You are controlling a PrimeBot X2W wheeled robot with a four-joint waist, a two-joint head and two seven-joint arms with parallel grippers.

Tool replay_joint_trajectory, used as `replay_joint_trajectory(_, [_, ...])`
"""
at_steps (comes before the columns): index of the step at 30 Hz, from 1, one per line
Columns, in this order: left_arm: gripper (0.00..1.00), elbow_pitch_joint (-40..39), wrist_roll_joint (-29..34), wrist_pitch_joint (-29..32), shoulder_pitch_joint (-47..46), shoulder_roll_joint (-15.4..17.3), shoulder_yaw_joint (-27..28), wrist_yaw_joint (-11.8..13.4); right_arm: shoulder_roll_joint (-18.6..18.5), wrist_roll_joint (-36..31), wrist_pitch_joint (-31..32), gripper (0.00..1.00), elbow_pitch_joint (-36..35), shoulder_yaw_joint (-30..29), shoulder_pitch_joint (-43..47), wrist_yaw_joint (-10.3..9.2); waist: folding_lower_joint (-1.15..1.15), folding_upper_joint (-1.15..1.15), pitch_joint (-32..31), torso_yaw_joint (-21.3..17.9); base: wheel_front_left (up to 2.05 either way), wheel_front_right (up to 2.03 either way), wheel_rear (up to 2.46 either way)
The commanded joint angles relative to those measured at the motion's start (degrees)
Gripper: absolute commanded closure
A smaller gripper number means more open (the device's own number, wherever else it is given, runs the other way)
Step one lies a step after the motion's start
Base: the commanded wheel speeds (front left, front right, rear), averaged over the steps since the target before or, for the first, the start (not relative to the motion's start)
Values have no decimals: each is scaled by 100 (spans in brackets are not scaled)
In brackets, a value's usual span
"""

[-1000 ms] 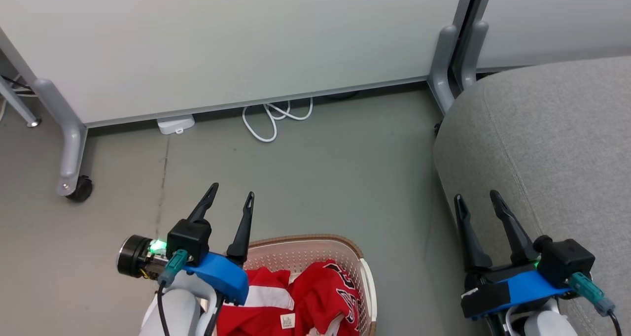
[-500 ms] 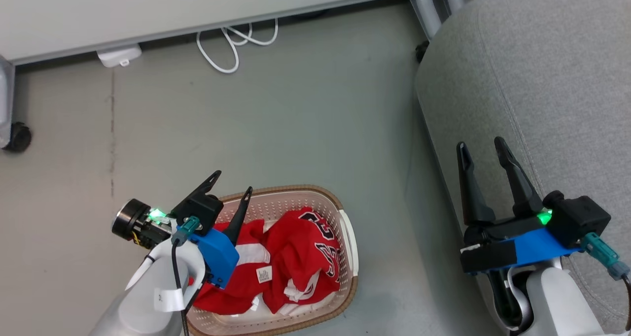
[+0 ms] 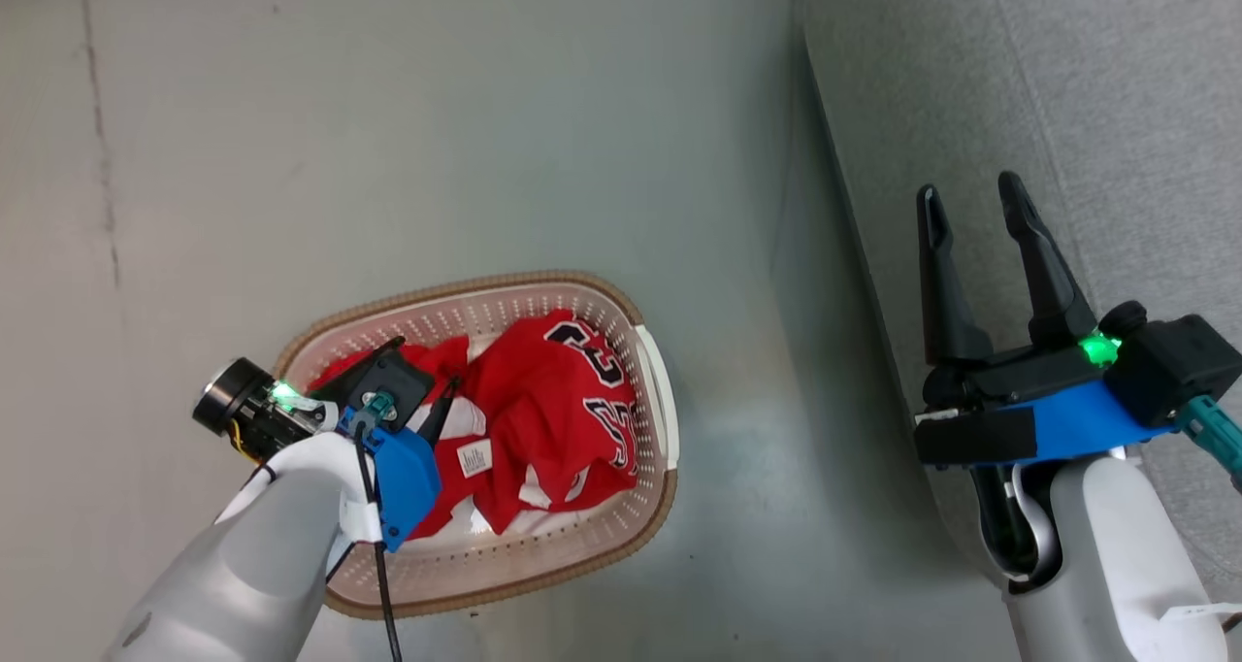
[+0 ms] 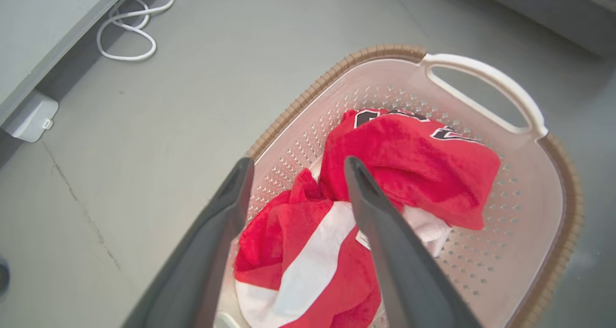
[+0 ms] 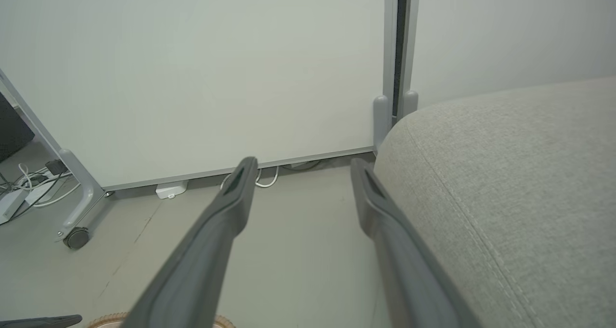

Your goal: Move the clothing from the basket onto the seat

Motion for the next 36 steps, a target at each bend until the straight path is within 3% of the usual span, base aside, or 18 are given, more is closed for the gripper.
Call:
replay_joint_trajectory(1, [0, 51, -77, 16, -184, 19, -124, -5, -22, -39, -20, 0, -41, 3, -132, 3, -1, 0, 236, -29, 0, 0, 0])
replay_joint_trajectory(18, [0, 812, -791, 1029, -1061, 171, -1524, -5, -22, -181, -20, 0, -273, -14, -603, 3, -1, 0, 1230, -55, 0, 0, 0])
replay_joint_trajectory(35, [0, 1061, -945, 1624, -1472, 160, -1937, -5, -22, -89, -20, 0, -418, 19, -926, 3, -1, 0, 1826, -158, 0, 0, 0])
replay_joint_trajectory(36, [7, 1066, -936, 1657, -1470, 161, -1963, -5, -23, -81, -20, 0, -418, 17, -934, 3, -1, 0, 1838, -165, 0, 0, 0])
